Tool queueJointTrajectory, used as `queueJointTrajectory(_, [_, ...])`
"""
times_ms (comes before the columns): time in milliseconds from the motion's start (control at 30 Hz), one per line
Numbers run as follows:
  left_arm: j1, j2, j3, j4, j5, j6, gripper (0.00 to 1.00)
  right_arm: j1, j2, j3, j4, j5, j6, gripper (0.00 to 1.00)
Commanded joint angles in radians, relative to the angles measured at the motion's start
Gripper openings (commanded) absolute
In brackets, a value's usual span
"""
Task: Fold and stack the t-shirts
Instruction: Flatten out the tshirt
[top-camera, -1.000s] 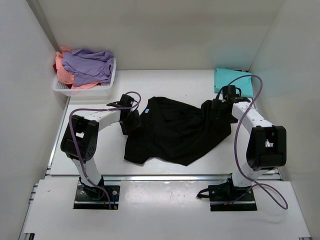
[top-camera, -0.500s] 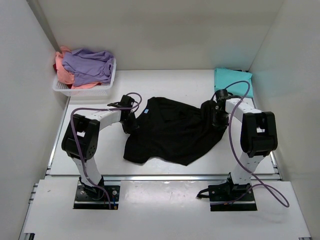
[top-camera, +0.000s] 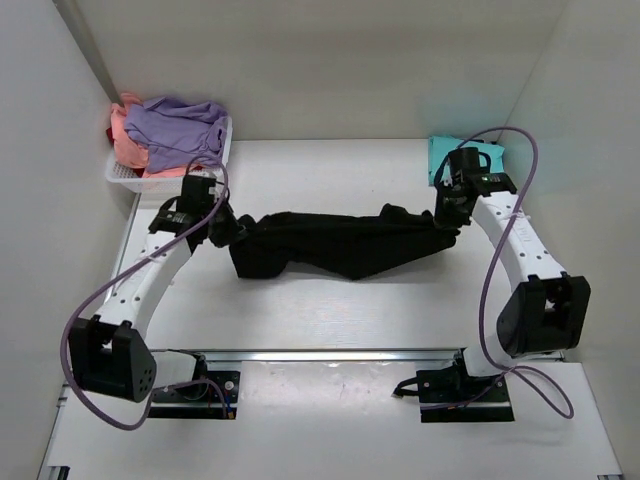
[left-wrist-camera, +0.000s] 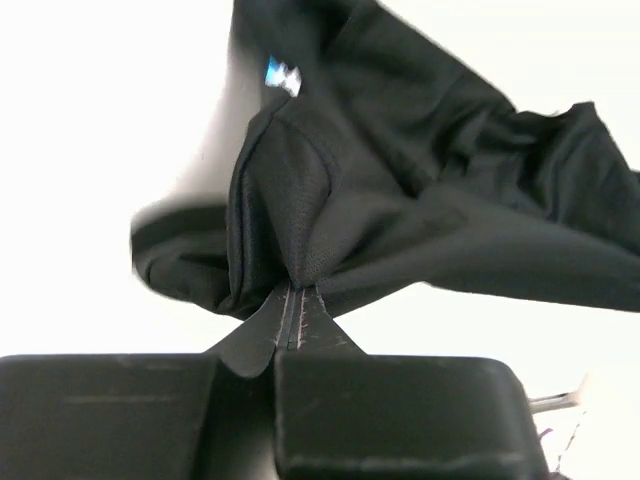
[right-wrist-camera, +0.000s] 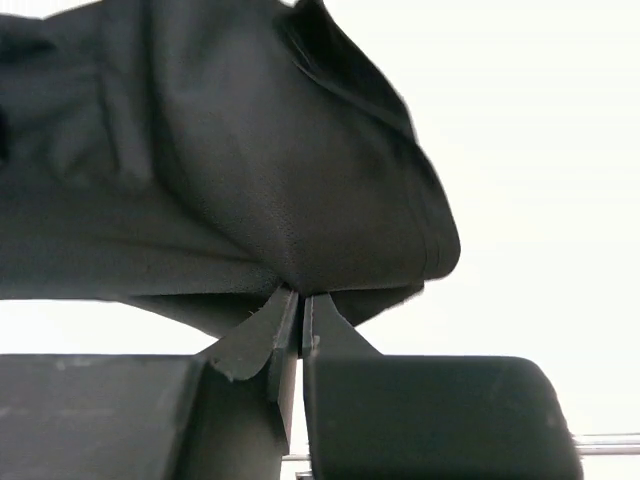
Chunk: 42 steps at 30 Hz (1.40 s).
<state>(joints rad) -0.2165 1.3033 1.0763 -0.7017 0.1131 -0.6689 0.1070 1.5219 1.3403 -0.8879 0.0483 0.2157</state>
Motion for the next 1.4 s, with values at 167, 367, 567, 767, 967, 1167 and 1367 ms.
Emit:
queueJointTrajectory(167, [0.031,0.209,0.193,0.057,0.013,-0.041,0.0,-0.064,0.255,0.433,-0.065,-0.041,0.014,0.0])
queueJointTrajectory(367, [0.028,0.447,0.601,-0.059,0.001,0.014,0.0,-0.096,0.449,0.8,-0.152,-0.024,0.021,0.01])
queueJointTrajectory(567, [0.034,0.271,0.455,-0.029,0.051,0.005,0.0,-0.136,0.221,0.573,-0.118,-0.065,0.017,0.0])
queueJointTrajectory(767, [0.054,-0.028,0.284,-0.062,0.025,-0.041,0.0,-0.038,-0.087,0.422,-0.126,0.065,-0.001,0.0])
queueJointTrajectory(967, [0.066,0.005,0.29,-0.055,0.033,-0.052,0.0,-0.064,-0.129,0.29,-0.083,-0.002,0.007,0.0])
queueJointTrajectory(1167, [0.049,0.238,0.266,0.109,0.022,-0.09,0.17,-0.082,0.139,0.419,0.032,-0.069,-0.009,0.0])
queueJointTrajectory(1367, [0.106,0.419,0.338,0.179,0.119,-0.068,0.49,-0.177,0.442,0.754,-0.026,-0.056,-0.019,0.5])
